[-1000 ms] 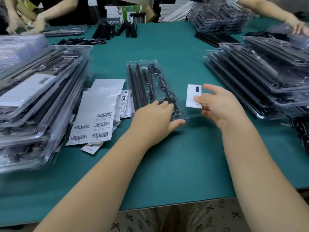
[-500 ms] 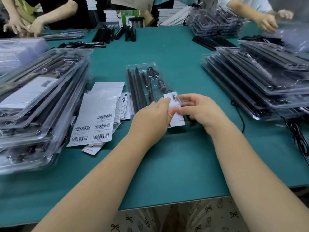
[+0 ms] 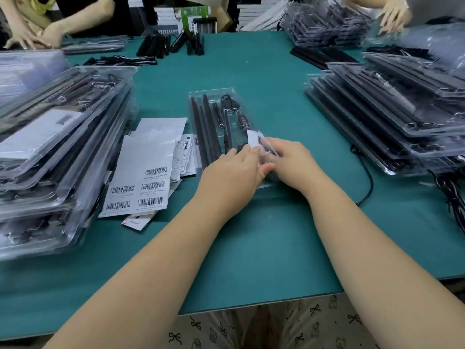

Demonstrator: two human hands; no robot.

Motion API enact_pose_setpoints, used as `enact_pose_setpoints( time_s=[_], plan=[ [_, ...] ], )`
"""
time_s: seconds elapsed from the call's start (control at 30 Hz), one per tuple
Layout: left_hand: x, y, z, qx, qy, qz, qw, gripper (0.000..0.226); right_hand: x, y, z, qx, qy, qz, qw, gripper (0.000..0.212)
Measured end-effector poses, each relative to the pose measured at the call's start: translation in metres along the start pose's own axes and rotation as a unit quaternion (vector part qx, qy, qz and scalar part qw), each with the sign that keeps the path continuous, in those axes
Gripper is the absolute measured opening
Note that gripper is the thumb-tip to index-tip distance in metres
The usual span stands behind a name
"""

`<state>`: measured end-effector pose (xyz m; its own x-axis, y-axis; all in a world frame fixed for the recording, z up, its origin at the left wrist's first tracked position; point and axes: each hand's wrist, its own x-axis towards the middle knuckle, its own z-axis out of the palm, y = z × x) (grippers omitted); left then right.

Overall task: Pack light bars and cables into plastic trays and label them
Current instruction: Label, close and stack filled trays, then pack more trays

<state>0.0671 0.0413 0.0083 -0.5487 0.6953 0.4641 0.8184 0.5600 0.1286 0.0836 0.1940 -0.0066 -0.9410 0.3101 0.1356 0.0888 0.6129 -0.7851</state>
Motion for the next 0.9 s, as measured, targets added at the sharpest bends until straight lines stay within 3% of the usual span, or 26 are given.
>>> enact_pose_setpoints(
  time_s=[0.07,0.13,0.23,0.33,0.47,0.63,0.8,0.9],
  plan=[
    [-0.002,0.000,-0.001,-0.005,0.050,0.015,0.999,0.048,0.001,0.002,0.001,-0.030,-0.029,-0.008,0.999,0.013],
    [-0.001,0.000,0.000,-0.014,0.074,0.018,0.997,0.047,0.005,0.005,0.003,-0.110,-0.061,0.011,0.992,0.045],
    [-0.001,-0.001,0.003,-0.002,0.061,0.020,0.998,0.045,0.011,0.009,0.006,-0.186,-0.081,0.054,0.978,0.061],
    [0.000,-0.002,0.008,0.020,-0.001,-0.019,1.000,0.048,0.011,0.012,0.007,-0.250,-0.094,0.016,0.964,0.056],
    [-0.001,-0.006,0.010,0.037,0.003,-0.025,0.999,0.051,0.008,0.008,0.004,-0.255,-0.091,-0.009,0.962,0.046],
    [-0.003,-0.009,0.002,-0.062,0.030,-0.048,0.996,0.040,0.007,0.004,0.005,-0.146,-0.019,0.019,0.989,0.035],
    [-0.003,-0.022,0.003,-0.082,-0.047,-0.060,0.994,0.051,0.007,0.007,0.005,-0.104,0.057,0.027,0.993,0.018],
    [-0.003,-0.020,0.001,-0.061,-0.066,-0.035,0.995,0.050,0.005,0.006,0.004,-0.098,0.062,0.033,0.993,0.014]
  ],
)
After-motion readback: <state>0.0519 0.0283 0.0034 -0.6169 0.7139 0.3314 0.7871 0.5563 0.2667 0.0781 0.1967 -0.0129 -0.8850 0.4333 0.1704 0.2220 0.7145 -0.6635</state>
